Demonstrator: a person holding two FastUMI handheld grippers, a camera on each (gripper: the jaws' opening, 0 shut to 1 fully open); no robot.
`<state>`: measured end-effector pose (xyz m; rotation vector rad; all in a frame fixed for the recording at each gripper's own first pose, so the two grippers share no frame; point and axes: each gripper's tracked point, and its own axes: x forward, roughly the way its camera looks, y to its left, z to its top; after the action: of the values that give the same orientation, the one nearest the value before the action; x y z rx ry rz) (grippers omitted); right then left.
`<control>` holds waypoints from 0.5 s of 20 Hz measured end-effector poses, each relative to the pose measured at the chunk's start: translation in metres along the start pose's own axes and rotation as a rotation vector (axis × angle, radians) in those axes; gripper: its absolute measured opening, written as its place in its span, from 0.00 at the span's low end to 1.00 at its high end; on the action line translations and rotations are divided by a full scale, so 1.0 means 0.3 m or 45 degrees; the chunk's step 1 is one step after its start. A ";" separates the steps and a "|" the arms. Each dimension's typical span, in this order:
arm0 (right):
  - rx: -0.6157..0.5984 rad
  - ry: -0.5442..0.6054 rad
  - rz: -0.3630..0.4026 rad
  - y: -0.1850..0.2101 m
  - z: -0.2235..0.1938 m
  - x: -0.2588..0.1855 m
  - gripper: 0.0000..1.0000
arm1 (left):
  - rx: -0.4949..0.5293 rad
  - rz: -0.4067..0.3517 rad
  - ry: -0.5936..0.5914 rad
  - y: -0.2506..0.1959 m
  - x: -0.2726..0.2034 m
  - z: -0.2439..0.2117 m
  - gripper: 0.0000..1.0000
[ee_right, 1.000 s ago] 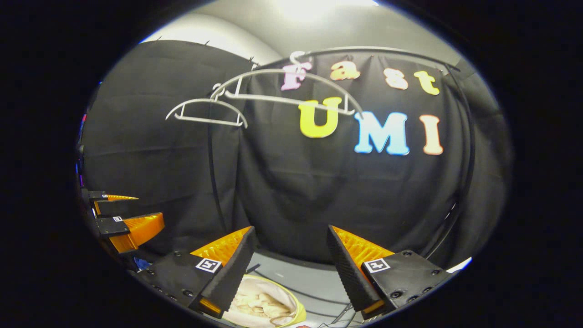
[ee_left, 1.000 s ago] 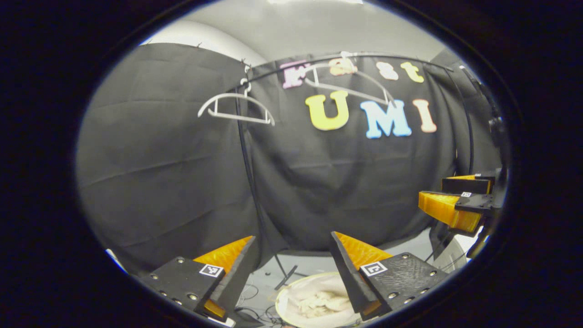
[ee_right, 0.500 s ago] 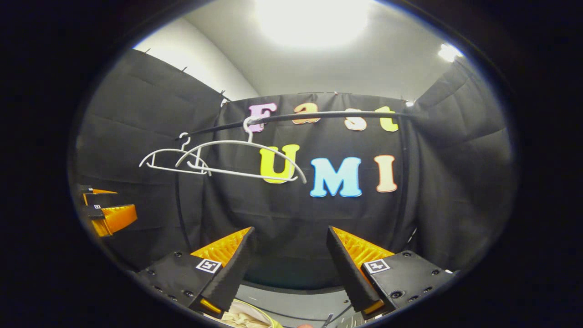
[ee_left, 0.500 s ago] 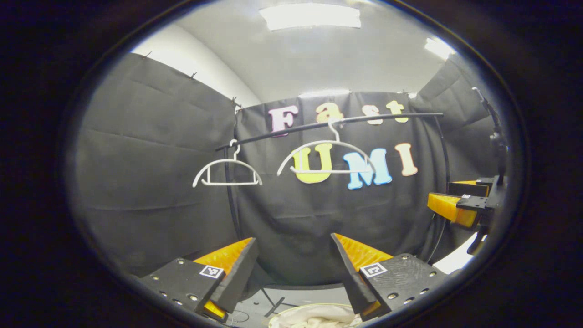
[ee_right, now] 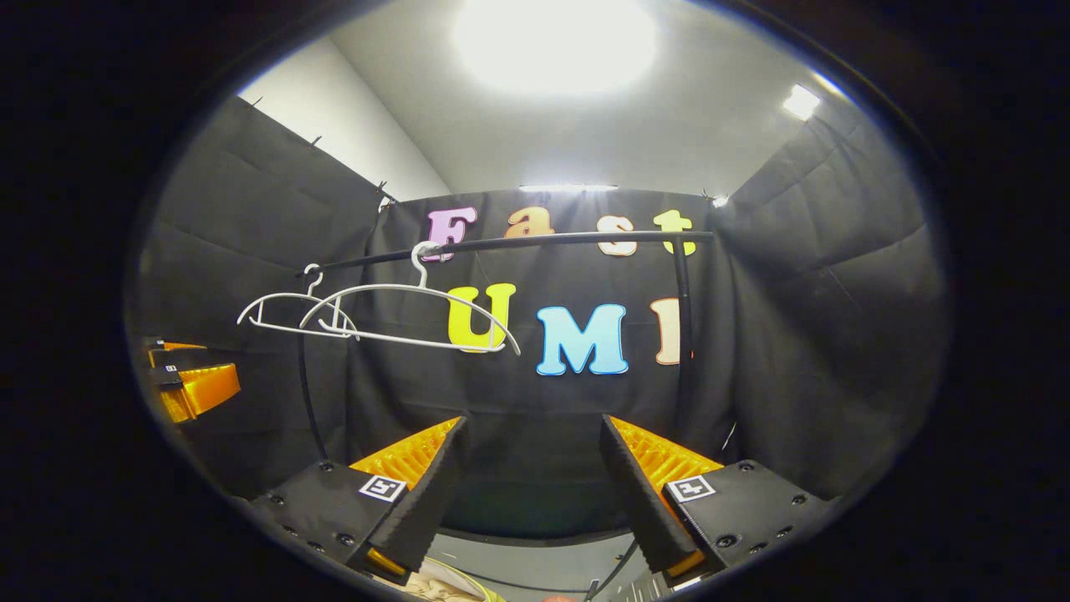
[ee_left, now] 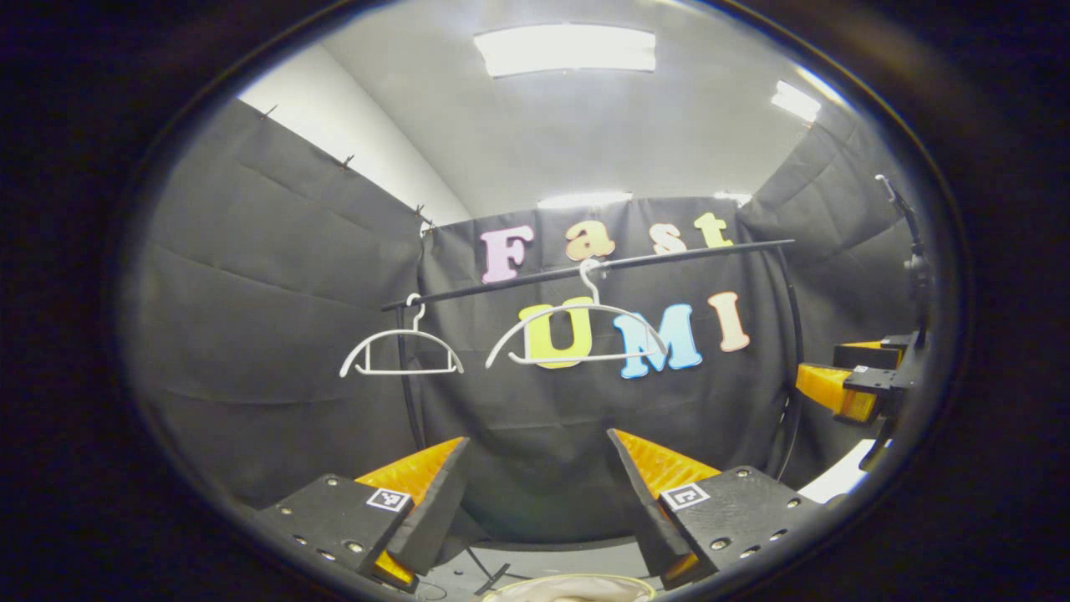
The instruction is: Grasp the clothes on the hanger with both hands and then place them into the laundry hamper below.
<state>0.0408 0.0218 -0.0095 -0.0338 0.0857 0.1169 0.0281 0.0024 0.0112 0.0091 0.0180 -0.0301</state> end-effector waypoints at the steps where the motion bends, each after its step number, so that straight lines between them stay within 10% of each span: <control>1: -0.001 -0.001 0.000 -0.002 0.004 0.002 0.96 | -0.001 -0.001 -0.004 -0.001 -0.004 0.008 0.94; 10: 0.014 -0.057 -0.003 0.020 0.047 0.018 0.96 | 0.000 0.006 -0.034 -0.021 -0.044 0.033 0.93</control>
<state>0.0468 0.0289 0.0039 -0.0207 0.0418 0.1147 0.0150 -0.0037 0.0214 0.0085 -0.0090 -0.0259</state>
